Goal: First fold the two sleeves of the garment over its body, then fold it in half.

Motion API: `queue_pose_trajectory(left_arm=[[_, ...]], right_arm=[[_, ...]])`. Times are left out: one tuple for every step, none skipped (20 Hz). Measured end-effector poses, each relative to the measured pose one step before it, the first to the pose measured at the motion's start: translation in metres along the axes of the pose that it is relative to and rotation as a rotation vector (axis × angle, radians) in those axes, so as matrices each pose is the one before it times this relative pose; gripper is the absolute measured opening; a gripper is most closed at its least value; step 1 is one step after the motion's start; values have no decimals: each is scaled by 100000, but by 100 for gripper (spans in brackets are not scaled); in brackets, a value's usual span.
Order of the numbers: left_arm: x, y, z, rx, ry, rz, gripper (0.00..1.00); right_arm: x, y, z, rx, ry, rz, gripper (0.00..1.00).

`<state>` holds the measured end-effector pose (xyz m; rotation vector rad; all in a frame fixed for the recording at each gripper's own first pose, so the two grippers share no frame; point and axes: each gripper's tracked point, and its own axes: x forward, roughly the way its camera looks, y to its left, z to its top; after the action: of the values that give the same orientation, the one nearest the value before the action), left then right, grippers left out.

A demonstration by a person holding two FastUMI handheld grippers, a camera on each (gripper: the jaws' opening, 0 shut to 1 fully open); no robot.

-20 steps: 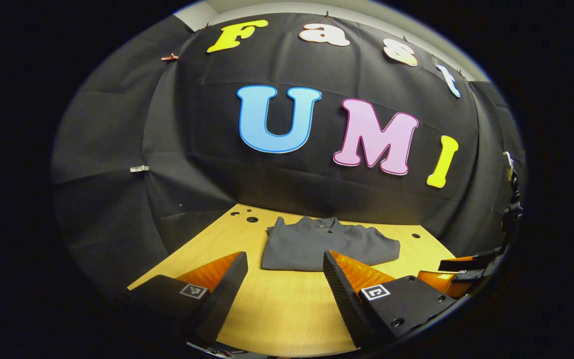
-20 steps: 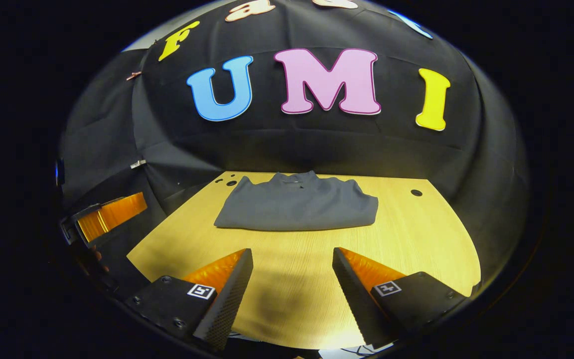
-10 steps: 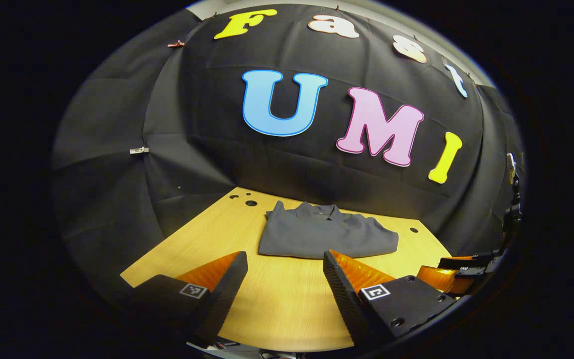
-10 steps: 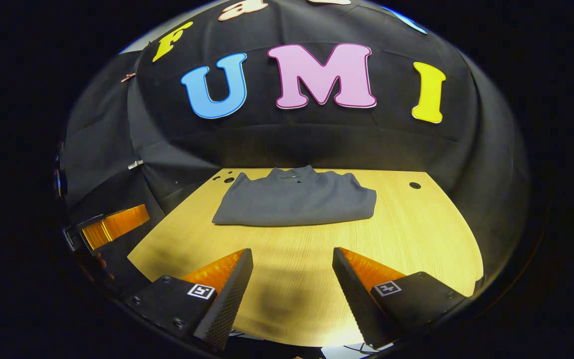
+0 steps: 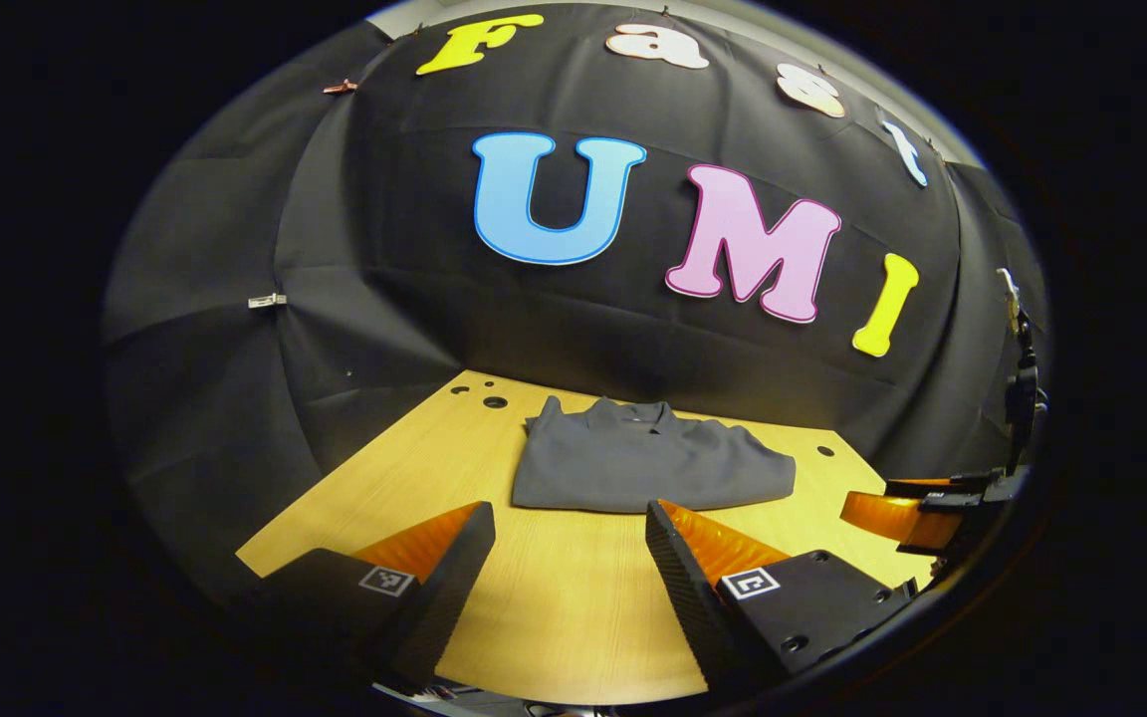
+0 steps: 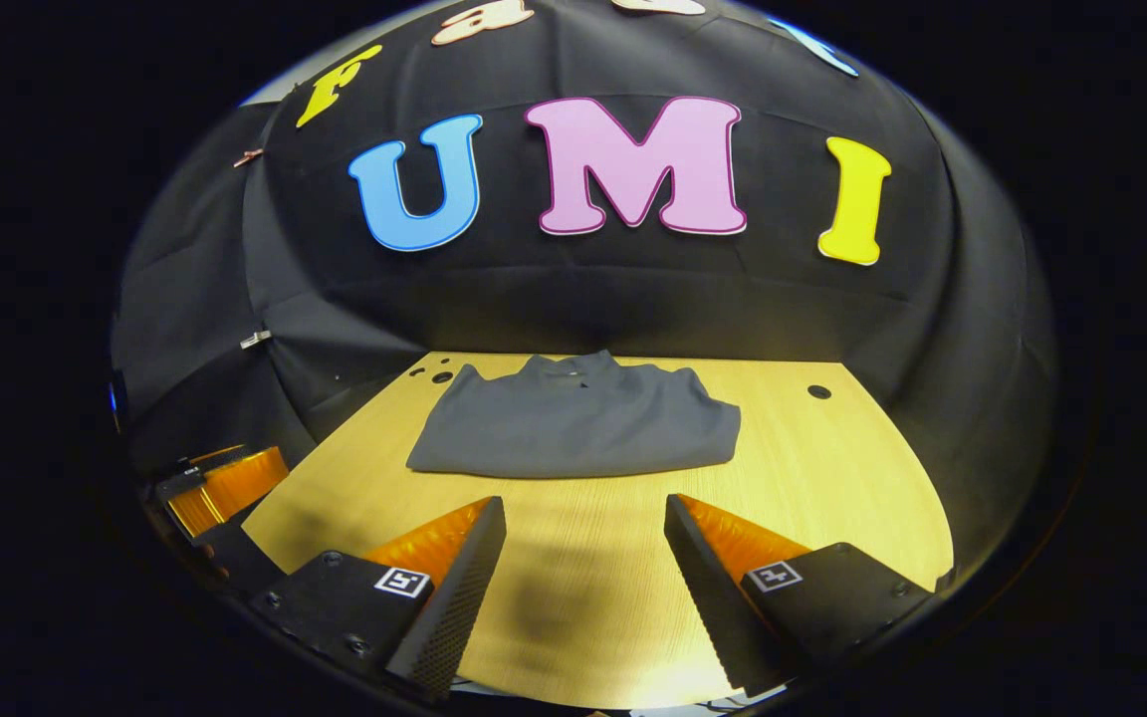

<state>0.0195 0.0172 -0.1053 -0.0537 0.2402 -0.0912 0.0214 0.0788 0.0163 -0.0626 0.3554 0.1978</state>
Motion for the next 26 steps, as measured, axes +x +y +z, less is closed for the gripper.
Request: queue_pose_trajectory(left_arm=[[123, 200, 67, 209, -181, 311, 96], [130, 271, -100, 99, -167, 386, 96], [-17, 232, -7, 115, -164, 424, 96], [27, 257, -133, 102, 100, 404, 96], [-7, 256, -115, 86, 209, 337, 96], [5, 228, -155, 120, 164, 269, 96], [11, 269, -102, 184, 281, 264, 96], [-14, 193, -90, 388, 143, 228, 96], [19, 193, -35, 502, 61, 311, 96], [112, 179, -50, 493, -114, 304, 96], [61, 189, 48, 351, -19, 283, 96], [48, 152, 55, 266, 101, 516, 96], [-69, 152, 292, 156, -138, 484, 96], [-4, 15, 287, 35, -195, 137, 96], [-164, 6, 369, 122, -209, 365, 96], [-187, 152, 359, 483, -163, 611, 96], [-173, 69, 447, 692, -665, 489, 96], [-207, -5, 379, 618, -600, 655, 96], [-293, 190, 342, 198, -957, 1105, 96], [-226, 53, 157, -321, -616, 842, 96], [-368, -19, 157, -597, -462, 517, 92], [-427, -11, -106, -555, -178, 255, 96], [-309, 40, -45, -116, -60, 381, 96], [-305, 91, -190, 320, 207, 388, 96], [-377, 88, 48, 452, -59, 538, 96], [-343, 69, 55, 190, -72, 334, 96]], right_arm=[[152, -13, 212, -566, 32, 139, 99], [12, 85, 81, -406, 132, 208, 99], [120, 65, 123, -478, 45, 260, 99], [16, -23, 92, -443, -81, -196, 99], [31, -168, 227, -462, -465, -408, 98], [-17, -116, 202, -269, -363, -411, 99], [-3, -221, 104, -9, 75, -386, 99], [-62, -91, 38, 197, -93, -316, 99], [27, -223, 153, 112, -51, -335, 99], [-29, -77, -37, -163, 200, -317, 99], [-51, -127, -137, -321, 628, -367, 99], [-57, -152, -66, 16, 660, -250, 99], [35, 62, -19, 317, 325, 101, 99], [-48, 169, 26, 19, 136, 115, 99], [10, 145, -88, -598, 364, -6, 99], [10, 128, -227, -909, 854, 100, 99], [82, 383, -387, -860, 1610, 729, 99], [80, 536, -411, -636, 1442, 1131, 99], [211, 509, -238, -535, 1430, 1430, 99], [93, 523, -201, -561, 1323, 1333, 99], [203, 550, -43, -363, 786, 1347, 99], [235, 589, 50, -266, 119, 1270, 99], [299, 454, 128, -473, -73, 988, 99], [127, 434, 136, -331, -12, 948, 99], [149, 350, 134, -167, -68, 934, 99], [101, 381, -67, -180, 24, 830, 99]])
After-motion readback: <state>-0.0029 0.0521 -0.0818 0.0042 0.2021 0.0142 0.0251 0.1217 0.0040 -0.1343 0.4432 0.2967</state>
